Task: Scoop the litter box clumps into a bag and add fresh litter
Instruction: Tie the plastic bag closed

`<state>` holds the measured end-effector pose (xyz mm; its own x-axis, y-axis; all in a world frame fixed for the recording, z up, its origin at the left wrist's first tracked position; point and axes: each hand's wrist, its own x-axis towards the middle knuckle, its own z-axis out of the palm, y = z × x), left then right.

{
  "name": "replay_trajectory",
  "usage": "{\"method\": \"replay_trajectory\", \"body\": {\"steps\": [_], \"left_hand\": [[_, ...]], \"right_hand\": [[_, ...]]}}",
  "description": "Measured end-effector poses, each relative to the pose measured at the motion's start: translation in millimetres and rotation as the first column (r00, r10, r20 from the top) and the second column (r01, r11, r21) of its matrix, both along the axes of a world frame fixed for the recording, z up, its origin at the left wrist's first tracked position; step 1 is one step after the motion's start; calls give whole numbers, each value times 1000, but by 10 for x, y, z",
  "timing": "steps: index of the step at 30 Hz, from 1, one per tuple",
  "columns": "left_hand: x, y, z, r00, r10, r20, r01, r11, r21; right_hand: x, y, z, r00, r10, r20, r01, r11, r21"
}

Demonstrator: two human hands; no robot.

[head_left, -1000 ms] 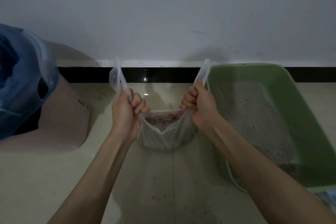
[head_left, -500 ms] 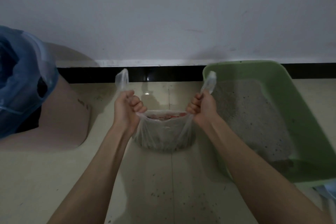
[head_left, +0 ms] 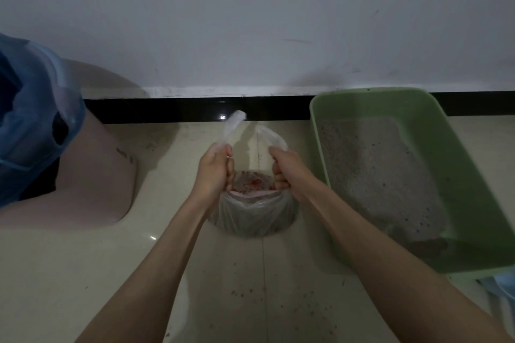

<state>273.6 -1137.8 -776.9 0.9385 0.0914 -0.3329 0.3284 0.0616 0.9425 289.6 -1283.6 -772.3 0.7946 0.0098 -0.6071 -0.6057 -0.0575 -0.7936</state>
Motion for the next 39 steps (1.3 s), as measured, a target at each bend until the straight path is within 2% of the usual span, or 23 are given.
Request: {"method": "replay_trajectory", "body": {"steps": [2, 4, 9, 12, 14, 15, 18, 20, 22, 24, 25, 28, 31, 33, 36, 39], "left_hand": [[-13, -37, 8, 994, -105, 19, 103, 989, 109], [-18, -43, 9, 985, -173, 17, 168, 973, 156], [-15, -41, 18, 966, -256, -29, 258, 961, 103], [-25, -66, 3, 951, -307, -46, 310, 945, 102], [-37, -72, -11, 939, -336, -69, 342, 935, 94], [-42, -64, -22, 933, -349, -90, 356, 930, 86], [-43, 4, -50, 892, -411, -190, 421, 907, 13], [-7, 61, -57, 859, -446, -253, 433, 895, -108], [67, 121, -49, 853, -424, -305, 352, 898, -265], [131, 164, -20, 860, -390, -331, 271, 896, -351], [149, 177, -3, 861, -376, -341, 243, 895, -374], [172, 196, 13, 863, -339, -374, 174, 895, -410], [176, 185, 34, 873, -330, -358, 154, 885, -439], [170, 171, 48, 881, -338, -331, 169, 878, -449], [143, 148, 40, 872, -369, -321, 213, 877, -429], [131, 115, 2, 872, -319, -373, 189, 920, -345]], "right_hand": [[-12, 23, 29, 998, 53, 37, -53, 999, 0], [-7, 19, 20, 992, 92, 81, -92, 996, 1], [16, 32, -40, 986, 118, 116, -119, 993, 3], [39, 90, -42, 971, 138, 196, -138, 990, -16], [66, 124, -28, 983, 51, 177, -54, 998, 12], [80, 120, -18, 991, -19, 132, 7, 996, 92], [54, 47, 52, 997, -77, 28, 62, 932, 357], [9, -2, 72, 1000, -24, 15, 16, 905, 425], [-9, -35, 79, 997, 62, 41, -74, 903, 423], [1, -58, 100, 978, 184, 97, -206, 924, 324], [8, -69, 128, 962, 247, 119, -268, 937, 223], [20, -55, 202, 895, 423, 142, -395, 899, -186], [-13, 14, 189, 799, 555, 230, -376, 761, -529], [-48, 41, 150, 784, 559, 269, -249, 680, -689], [-75, 64, 141, 824, 451, 343, -65, 676, -734], [-85, 136, 142, 864, 238, 443, 64, 822, -566]]}}
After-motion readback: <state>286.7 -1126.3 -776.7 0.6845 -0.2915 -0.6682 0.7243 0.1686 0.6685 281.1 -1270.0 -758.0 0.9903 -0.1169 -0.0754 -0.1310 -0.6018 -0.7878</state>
